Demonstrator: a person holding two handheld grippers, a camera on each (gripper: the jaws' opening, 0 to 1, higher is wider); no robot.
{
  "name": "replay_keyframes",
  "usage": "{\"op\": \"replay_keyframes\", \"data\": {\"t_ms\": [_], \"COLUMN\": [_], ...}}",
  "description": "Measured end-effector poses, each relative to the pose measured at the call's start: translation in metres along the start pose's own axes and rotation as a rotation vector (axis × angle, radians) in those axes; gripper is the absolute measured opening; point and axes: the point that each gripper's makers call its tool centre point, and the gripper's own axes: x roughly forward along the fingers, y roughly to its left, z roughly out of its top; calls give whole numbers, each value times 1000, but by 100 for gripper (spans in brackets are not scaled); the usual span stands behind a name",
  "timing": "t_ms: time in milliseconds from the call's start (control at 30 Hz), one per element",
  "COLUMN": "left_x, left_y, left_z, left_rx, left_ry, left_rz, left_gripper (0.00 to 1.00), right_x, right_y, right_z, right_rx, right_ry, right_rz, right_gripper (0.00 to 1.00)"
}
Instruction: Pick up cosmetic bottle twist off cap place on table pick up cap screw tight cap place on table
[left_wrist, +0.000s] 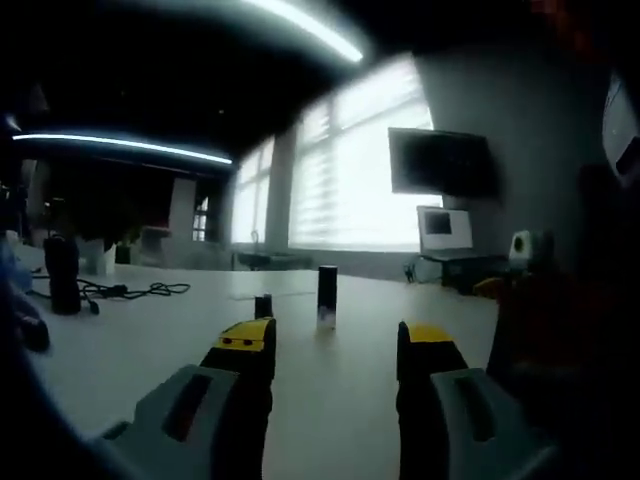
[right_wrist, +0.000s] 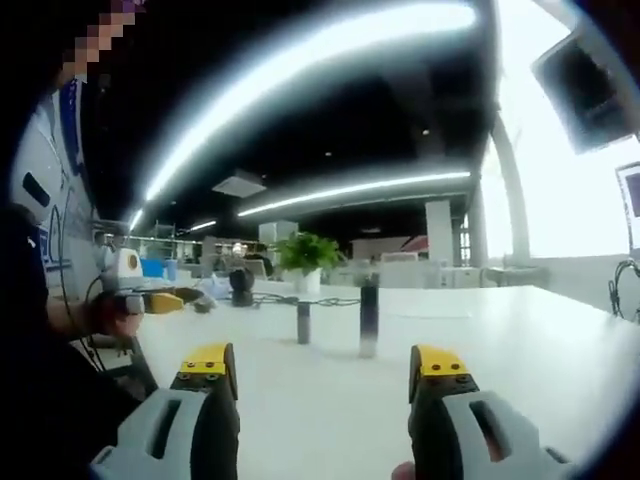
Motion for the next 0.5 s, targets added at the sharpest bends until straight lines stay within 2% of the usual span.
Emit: {"op": "replay_keyframes", "data": {"t_ms": [300,500], "left_x": [1,0], "left_y": [0,1], "left_z": [2,1], "left_rx": [4,5], "left_ry": [-7,-3], "left_rz": [3,2], "left_gripper": [39,39], "right_x": [7,6], "right_y": [10,7], "right_z": [0,-3], "right_rx": [0,-6], "right_ry": [-1,7], "right_rz": [20,16], "right_gripper": [63,63]}}
